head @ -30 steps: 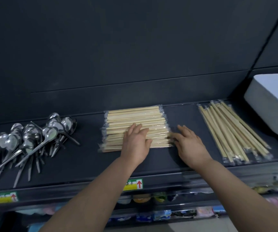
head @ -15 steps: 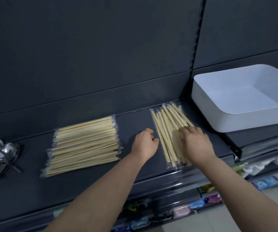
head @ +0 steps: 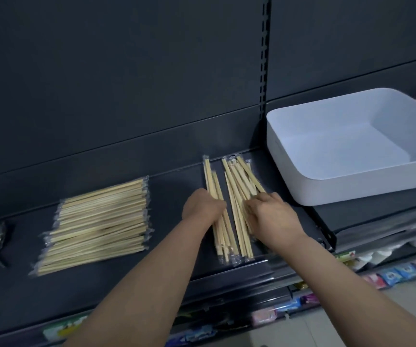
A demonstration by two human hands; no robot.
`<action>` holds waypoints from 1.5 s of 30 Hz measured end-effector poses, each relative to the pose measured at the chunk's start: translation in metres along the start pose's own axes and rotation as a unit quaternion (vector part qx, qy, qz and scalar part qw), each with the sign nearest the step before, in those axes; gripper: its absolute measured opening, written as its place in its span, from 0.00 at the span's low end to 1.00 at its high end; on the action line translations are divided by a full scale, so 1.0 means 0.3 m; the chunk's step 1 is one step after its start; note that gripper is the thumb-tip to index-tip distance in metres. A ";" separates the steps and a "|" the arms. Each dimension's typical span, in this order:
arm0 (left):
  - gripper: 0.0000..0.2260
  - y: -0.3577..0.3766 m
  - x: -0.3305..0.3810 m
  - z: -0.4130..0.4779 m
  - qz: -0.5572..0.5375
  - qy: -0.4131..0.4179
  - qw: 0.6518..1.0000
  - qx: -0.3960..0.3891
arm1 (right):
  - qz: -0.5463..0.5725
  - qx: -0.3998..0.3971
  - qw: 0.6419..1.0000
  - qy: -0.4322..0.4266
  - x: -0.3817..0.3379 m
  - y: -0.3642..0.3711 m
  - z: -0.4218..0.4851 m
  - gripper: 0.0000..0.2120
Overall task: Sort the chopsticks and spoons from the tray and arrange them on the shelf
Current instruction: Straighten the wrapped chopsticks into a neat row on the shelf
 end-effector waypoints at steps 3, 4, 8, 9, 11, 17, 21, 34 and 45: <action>0.06 -0.013 -0.039 0.012 -0.098 -0.006 0.995 -0.024 | 0.015 0.000 1.000 -0.009 -0.022 -0.012 0.024 0.15; 0.05 -0.026 -0.054 0.015 -0.128 -0.008 0.991 -0.025 | 0.025 0.000 1.000 -0.014 -0.034 -0.013 0.031 0.18; 0.06 -0.085 -0.108 0.030 -0.202 -0.017 0.979 -0.021 | 0.041 -0.009 0.999 -0.016 -0.081 -0.005 0.063 0.21; 0.06 -0.095 -0.118 0.027 -0.223 -0.020 0.974 -0.024 | 0.043 -0.014 0.999 -0.017 -0.096 -0.002 0.071 0.20; 0.09 -0.112 -0.143 0.023 -0.284 -0.031 0.958 -0.027 | 0.045 -0.028 0.998 -0.020 -0.131 0.008 0.085 0.16; 0.05 -0.180 -0.205 -0.002 -0.365 -0.021 0.931 -0.008 | 0.004 -0.090 0.996 0.029 -0.183 0.040 0.130 0.11; 0.04 -0.205 -0.222 -0.009 -0.368 -0.007 0.930 -0.005 | 0.031 -0.140 0.988 0.060 -0.171 0.057 0.154 0.12; 0.09 -0.296 -0.102 -0.071 -0.439 0.122 0.889 -0.031 | 0.298 -0.060 0.952 -0.026 -0.400 -0.011 0.169 0.08; 0.11 -0.390 0.008 -0.131 -0.432 0.243 0.868 -0.043 | 0.308 -0.029 0.950 -0.041 -0.438 -0.011 0.141 0.06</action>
Point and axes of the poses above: each hand's wrist, its own z-axis towards the middle knuckle, its own y-axis out of the palm, x = y × z, the point moved 10 cm from there along z, towards the middle knuckle, and after that the axes turned 6 degrees about -y, right-handed, at the moved point
